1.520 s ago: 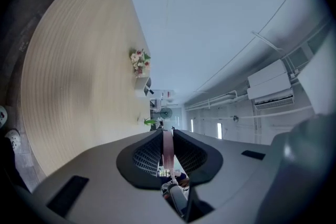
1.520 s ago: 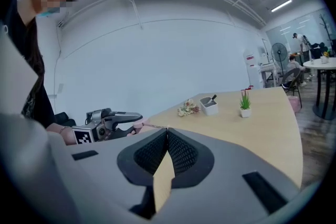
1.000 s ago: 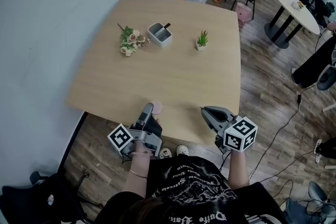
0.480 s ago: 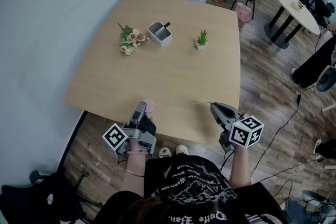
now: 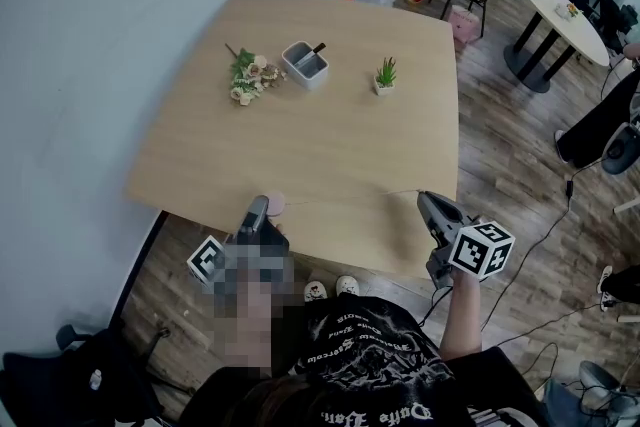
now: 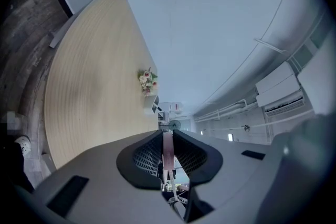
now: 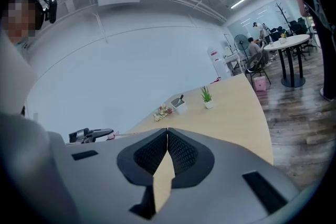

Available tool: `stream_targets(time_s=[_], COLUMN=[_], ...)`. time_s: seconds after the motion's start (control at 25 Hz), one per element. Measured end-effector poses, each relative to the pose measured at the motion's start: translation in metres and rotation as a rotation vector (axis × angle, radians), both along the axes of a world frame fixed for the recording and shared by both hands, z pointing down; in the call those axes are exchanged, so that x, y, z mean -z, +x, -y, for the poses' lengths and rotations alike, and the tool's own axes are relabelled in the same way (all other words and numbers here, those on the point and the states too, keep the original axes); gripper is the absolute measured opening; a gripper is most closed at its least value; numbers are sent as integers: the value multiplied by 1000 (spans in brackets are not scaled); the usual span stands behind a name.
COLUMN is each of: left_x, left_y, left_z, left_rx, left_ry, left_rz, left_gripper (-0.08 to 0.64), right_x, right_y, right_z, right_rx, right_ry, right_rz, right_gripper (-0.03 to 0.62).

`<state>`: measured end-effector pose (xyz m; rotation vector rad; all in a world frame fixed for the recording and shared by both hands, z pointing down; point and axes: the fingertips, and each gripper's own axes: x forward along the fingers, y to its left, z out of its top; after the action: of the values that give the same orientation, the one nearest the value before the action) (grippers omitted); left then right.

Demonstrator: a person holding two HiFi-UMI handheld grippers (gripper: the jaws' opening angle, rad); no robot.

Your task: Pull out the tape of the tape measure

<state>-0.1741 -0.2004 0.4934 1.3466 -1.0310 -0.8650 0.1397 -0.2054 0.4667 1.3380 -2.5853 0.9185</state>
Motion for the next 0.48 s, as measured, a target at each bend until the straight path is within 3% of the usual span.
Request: stream_targets(time_s=[0.32, 0.48], left_x=[2, 7], left_y=[7, 11], left_z=[1, -1], left_rx=[-34, -40], left_ry=[-42, -60], left_rz=[5, -36], left_gripper=[67, 67], right_x=[0, 1], right_y=[11, 14], right_z=[1, 0], right_rx=[-31, -35], right_ry=[-25, -51], right_rz=[48, 89], right_gripper=[17, 17])
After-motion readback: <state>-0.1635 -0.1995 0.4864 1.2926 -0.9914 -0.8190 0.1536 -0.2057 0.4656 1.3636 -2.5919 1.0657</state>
